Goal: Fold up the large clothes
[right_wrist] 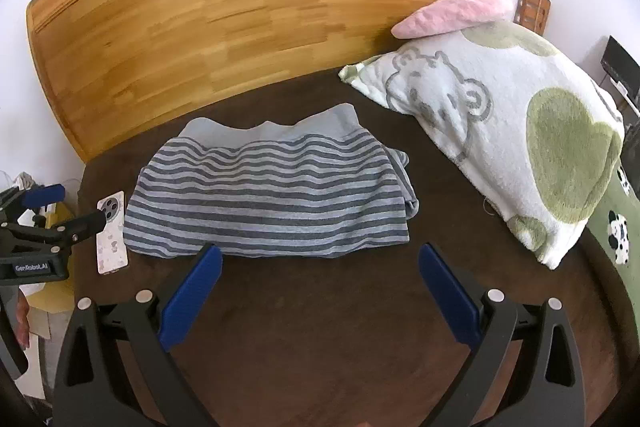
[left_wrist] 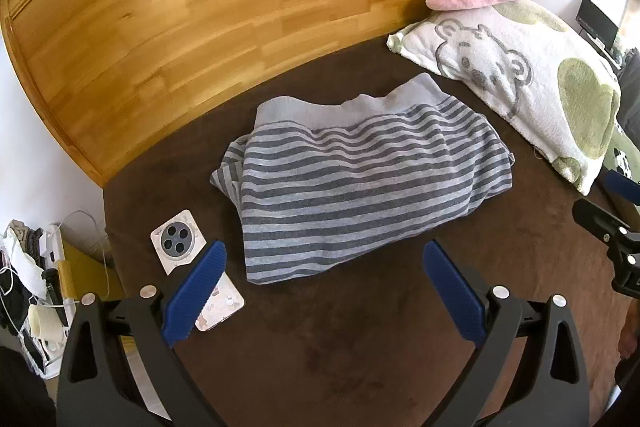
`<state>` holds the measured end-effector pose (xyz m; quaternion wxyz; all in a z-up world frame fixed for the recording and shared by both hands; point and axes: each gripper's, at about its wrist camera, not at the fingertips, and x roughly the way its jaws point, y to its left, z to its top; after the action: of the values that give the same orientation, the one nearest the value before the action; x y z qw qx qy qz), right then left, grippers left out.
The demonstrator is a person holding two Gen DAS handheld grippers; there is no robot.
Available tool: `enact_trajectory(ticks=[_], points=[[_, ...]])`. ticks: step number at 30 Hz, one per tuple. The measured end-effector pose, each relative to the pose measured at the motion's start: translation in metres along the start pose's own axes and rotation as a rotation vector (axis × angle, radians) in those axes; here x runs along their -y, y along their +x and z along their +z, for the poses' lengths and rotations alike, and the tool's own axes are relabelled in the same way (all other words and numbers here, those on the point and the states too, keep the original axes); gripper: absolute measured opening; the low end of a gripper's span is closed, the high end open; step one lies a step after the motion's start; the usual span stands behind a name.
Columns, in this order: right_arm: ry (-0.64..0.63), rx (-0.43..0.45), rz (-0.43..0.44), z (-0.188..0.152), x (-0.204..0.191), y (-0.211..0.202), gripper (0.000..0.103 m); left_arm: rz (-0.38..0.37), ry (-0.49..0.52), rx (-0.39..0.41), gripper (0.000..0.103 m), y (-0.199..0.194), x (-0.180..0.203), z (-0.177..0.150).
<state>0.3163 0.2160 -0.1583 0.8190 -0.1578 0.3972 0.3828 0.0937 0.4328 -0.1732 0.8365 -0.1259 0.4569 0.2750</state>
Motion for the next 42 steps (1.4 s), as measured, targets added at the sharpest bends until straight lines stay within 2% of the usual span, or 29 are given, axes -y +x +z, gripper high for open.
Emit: enact_trajectory(ticks=[14, 17, 33, 42], points=[[0.014, 0.021, -0.012, 0.004, 0.009, -0.001, 0.097, -0.004, 0.010, 0.012, 0.097, 0.000, 0.006, 0.010], [0.013, 0.035, -0.045, 0.004, 0.011, -0.003, 0.097, -0.009, 0.014, 0.010, 0.096, 0.002, 0.009, 0.012], [0.076, 0.037, -0.025, 0.002, 0.014, 0.002, 0.097, -0.004, 0.033, 0.017, 0.096, 0.003, 0.012, 0.013], [0.065, 0.025, -0.030, 0.001, 0.007, 0.005, 0.097, -0.009, 0.045, 0.005, 0.096, 0.005, 0.013, 0.012]])
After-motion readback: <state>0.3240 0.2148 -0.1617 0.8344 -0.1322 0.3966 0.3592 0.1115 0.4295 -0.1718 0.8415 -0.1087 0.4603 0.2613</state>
